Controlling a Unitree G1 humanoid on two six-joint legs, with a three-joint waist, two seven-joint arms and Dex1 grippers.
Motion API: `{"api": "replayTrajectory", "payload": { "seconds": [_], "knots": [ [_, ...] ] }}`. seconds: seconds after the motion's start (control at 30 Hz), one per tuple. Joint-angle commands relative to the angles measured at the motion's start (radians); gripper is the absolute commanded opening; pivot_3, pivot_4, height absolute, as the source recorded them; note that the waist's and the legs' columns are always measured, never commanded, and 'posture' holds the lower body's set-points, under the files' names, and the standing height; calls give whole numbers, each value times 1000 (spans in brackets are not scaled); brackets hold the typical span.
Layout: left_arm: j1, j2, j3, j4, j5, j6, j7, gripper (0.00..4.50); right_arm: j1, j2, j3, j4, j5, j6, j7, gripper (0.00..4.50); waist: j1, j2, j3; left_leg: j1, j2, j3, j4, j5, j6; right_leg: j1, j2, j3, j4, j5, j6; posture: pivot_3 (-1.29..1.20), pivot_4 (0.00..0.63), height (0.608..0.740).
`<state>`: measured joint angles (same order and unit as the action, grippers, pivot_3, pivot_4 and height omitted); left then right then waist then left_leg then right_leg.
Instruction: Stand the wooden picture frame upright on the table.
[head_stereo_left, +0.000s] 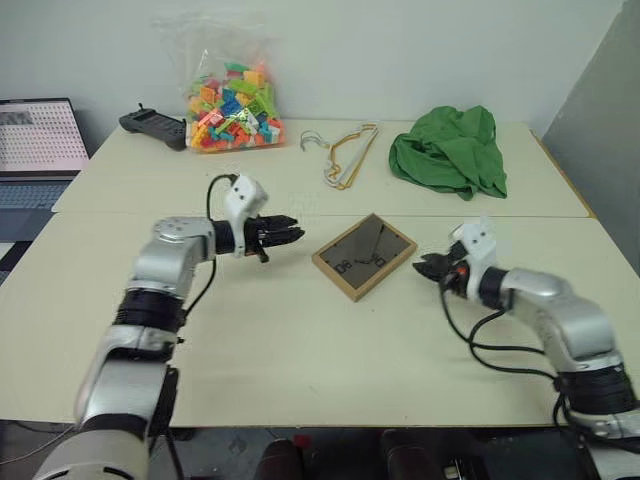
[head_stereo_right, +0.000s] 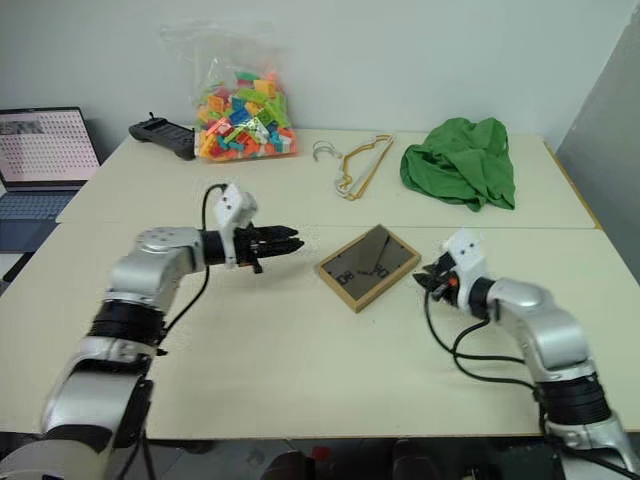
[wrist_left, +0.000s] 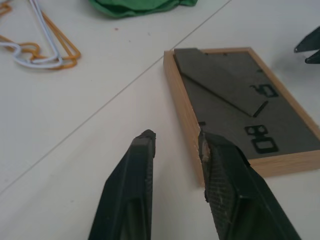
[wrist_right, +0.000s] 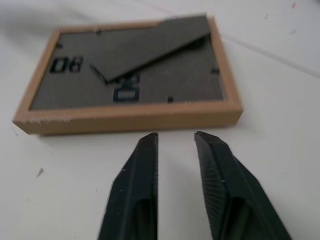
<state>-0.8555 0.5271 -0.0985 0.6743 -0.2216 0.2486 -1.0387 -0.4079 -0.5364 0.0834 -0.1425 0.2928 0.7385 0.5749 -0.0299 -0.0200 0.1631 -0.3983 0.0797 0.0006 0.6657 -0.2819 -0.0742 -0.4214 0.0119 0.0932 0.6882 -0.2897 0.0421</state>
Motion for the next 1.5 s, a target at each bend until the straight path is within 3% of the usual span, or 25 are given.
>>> {"api": "replayTrajectory", "payload": {
  "seconds": [0.03,0.1,0.37,0.6,0.8,0.93,1.03,1.3,1.5],
  "knots": [
    [-78,-55,6,142,51,-128,35,539,-32,35,2,56,-85,-78,-91,75,-1,0,0,0,0,0,0,0,0,0,0,0,0,0,0,0,150,740],
    [-95,-86,5,197,70,-166,44,95,-45,67,1,84,-115,-84,-139,0,-2,0,0,0,0,0,0,0,0,0,0,0,0,0,0,0,150,740],
    [-52,-138,-13,179,102,-162,12,95,-146,183,21,233,-177,-159,-199,0,-6,0,0,1,0,0,0,0,0,0,0,0,2,0,0,0,150,740],
    [151,-87,-41,-227,58,35,-57,95,-235,220,30,363,-219,-226,-180,0,-21,1,-1,2,1,1,-1,1,-2,0,0,1,3,0,0,0,150,740],
    [281,-57,-7,-536,-10,221,-13,95,-218,224,35,319,-183,-214,-99,0,-26,2,-1,2,1,0,-1,0,-1,0,0,1,4,0,0,0,150,740],
    [231,-46,46,-476,-2,204,59,95,-208,214,40,318,-202,-205,-96,0,-26,2,-1,2,1,-1,0,0,0,0,0,0,5,0,0,0,150,740],
    [154,-30,68,-326,35,133,112,95,-210,197,43,330,-225,-207,-100,0,-24,1,-1,2,1,-1,0,0,0,0,0,0,6,0,0,0,150,740],
    [109,-76,-26,-98,125,-29,102,95,-269,220,40,426,-245,-230,-121,0,-25,1,-1,2,0,0,-1,1,-1,0,0,0,4,0,0,0,150,740],
    [132,-109,-42,-168,97,-2,36,95,-303,254,37,463,-238,-245,-127,0,-26,2,-1,1,0,0,-1,0,-1,0,0,0,4,0,0,0,150,740]
  ]
}}
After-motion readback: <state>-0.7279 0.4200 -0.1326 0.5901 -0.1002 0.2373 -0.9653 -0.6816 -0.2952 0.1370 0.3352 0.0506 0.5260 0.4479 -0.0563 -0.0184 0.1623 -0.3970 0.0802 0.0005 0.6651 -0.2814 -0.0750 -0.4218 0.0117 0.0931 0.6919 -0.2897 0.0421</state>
